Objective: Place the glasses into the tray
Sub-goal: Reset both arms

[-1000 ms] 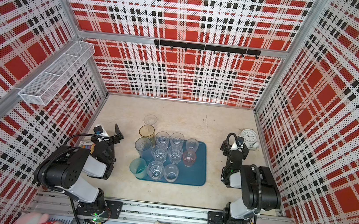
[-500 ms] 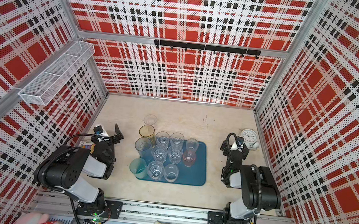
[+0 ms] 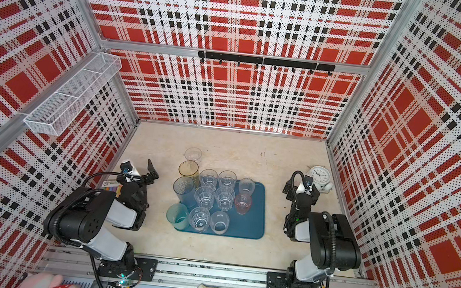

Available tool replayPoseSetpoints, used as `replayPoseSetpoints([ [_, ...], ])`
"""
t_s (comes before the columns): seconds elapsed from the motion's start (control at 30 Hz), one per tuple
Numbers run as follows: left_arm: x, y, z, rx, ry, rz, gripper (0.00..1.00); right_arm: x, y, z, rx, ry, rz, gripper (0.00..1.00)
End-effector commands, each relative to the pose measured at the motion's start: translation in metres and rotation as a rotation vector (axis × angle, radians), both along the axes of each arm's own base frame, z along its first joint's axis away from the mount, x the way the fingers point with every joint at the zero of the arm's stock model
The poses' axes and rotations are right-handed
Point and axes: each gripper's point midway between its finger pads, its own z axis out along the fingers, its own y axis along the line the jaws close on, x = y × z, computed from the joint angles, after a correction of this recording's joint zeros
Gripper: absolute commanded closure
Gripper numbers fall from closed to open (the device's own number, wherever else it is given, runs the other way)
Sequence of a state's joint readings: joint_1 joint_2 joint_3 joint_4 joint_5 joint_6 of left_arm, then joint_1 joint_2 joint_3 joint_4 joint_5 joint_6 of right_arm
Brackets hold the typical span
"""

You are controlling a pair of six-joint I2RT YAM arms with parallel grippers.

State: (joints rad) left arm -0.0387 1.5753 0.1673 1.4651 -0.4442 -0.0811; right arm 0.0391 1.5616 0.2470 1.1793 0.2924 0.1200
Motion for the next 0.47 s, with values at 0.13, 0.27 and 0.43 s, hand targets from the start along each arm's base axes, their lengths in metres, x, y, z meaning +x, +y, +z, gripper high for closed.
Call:
replayPoseSetpoints([
  [0.13,0.0028,0.0002,0.003,0.012,-0.003,0.0,0.02,0.0047,0.0021,0.0091,-0.014,-0.033,0.006,0.0],
  [0.27,0.0046,-0.0095,0.0033,0.05,0.011,-0.006,0.02,0.0047,0.0019,0.0095,-0.013,-0.035,0.005,0.0],
  [0.43,0.0032,-0.0091,0.0034,0.047,0.008,-0.011,0.02,0.0044,0.0021,0.0091,-0.014,-0.034,0.006,0.0],
])
